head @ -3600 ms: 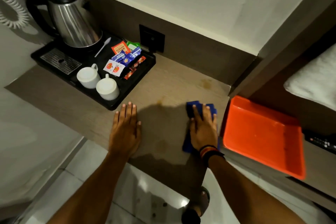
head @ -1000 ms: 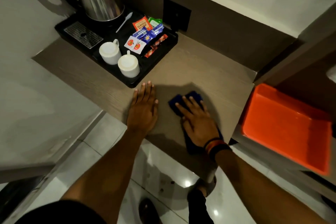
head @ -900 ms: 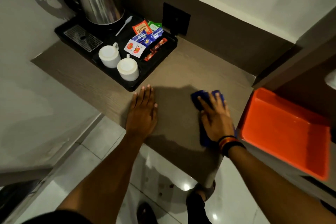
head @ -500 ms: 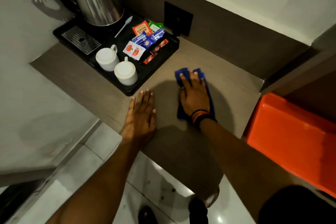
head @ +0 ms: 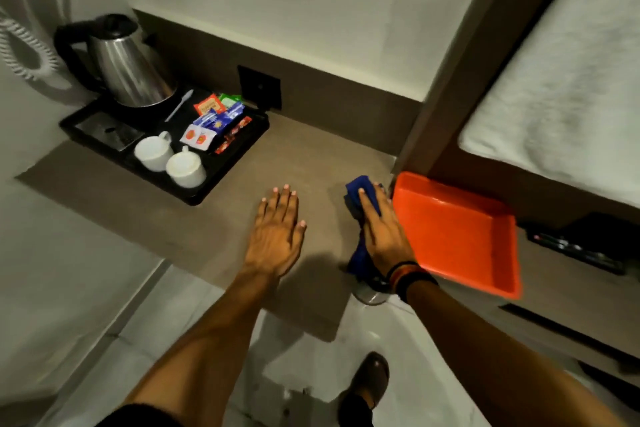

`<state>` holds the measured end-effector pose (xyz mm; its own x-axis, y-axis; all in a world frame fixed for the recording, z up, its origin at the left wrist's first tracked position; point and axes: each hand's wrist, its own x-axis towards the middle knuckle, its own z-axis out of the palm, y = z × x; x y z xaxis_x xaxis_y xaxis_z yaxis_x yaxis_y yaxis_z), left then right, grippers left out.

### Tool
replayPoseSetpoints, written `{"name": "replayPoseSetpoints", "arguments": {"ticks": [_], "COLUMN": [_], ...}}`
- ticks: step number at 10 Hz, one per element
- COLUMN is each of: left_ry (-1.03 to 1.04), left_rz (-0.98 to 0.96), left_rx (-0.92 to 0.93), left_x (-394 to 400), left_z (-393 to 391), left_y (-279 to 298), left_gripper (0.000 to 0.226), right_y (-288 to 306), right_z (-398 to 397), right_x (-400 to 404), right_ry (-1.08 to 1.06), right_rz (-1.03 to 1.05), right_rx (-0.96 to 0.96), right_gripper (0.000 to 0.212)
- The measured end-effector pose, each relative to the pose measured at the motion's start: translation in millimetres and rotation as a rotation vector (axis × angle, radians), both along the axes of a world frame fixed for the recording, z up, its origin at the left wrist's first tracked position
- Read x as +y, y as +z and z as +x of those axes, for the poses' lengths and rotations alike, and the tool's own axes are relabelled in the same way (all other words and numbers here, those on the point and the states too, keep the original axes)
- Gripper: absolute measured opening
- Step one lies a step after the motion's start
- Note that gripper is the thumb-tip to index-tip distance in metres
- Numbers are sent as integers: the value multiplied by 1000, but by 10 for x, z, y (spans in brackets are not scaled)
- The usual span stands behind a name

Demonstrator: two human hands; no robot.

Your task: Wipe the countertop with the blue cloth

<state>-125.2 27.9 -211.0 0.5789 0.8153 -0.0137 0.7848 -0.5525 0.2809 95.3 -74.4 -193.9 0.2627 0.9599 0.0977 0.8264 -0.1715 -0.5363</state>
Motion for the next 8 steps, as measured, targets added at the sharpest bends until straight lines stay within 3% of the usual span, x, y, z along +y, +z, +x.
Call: {"name": "replayPoseSetpoints", "arguments": {"ticks": [1,3,5,6,7,8], "left_ry": [-93,-160,-144,-112,-85,-94], "left_rz": [1,-51,-20,6,77,213], "left_rx": [-36,-71,-40,-17,-1,-67], "left_x": [-84,-183,-158,-99,53,176], "left_z": [618,1549,1628,1535,1515,1473], "left_y": [95,12,-212,-121,164,560], "left_gripper": [71,72,71,74,76,76], "right_y": [58,-387,-825,-657,-247,319], "right_z": [741,1574,1695,1577,1292,851], "right_x": [-208,-320,-201,-256,-482,-1003], "right_ry": [-130,-205,-124,-102,-151,-279], "right_rz": [-40,-225,-371,-396,-236,116], "right_rx": [-76,-163,-148,-154,4,298], "right_gripper": [65,73,61,63,63,52]}}
